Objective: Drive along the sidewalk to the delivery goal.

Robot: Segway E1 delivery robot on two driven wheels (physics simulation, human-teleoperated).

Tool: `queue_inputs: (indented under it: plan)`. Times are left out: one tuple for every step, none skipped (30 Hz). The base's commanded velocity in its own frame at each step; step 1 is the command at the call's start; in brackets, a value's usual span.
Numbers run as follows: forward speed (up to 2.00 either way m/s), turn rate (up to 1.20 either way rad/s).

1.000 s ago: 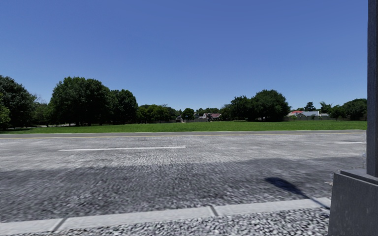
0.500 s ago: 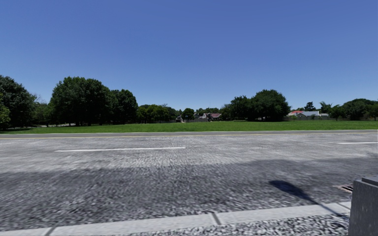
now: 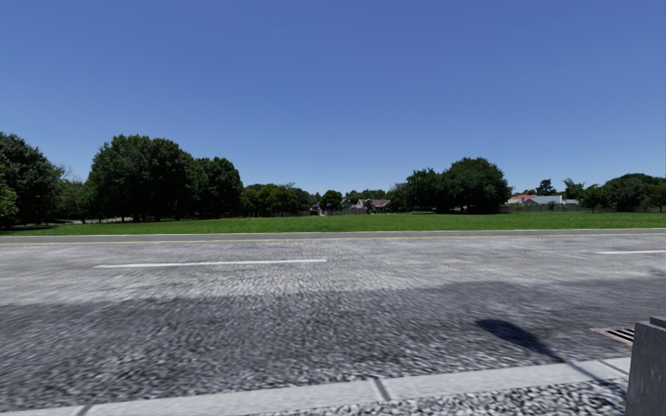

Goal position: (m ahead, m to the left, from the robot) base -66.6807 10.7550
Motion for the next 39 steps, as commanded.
queue_inputs:
  plan:
    - [0.00,0.00]
    - [0.00,0.00]
    - [0.00,0.00]
    - [0.00,0.00]
    - [0.00,0.00]
    - [0.00,0.00]
    - [0.00,0.00]
    - [0.00,0.00]
    - [0.00,0.00]
    - [0.00,0.00]
    - [0.00,0.00]
    - [0.00,0.00]
    - [0.00,0.00]
    - [0.00,0.00]
    - [0.00,0.00]
    - [0.00,0.00]
    - [0.00,0.00]
    - [0.00,0.00]
    - [0.00,0.00]
    - [0.00,0.00]
    - [0.00,0.00]
    - [0.00,0.00]
    - [0.00,0.00]
    - [0.00,0.15]
    - [0.00,0.15]
    - [0.00,0.40]
    - [0.00,0.62]
    - [0.00,0.76]
    - [0.00,0.80]
    - [0.00,0.80]
    - [0.00,0.83]
    - [0.00,0.84]
    - [0.00,0.84]
    - [0.00,0.84]
    - [0.00,0.84]
    - [0.00,0.84]
    - [0.00,0.84]
    - [0.00,0.84]
    - [0.00,0.86]
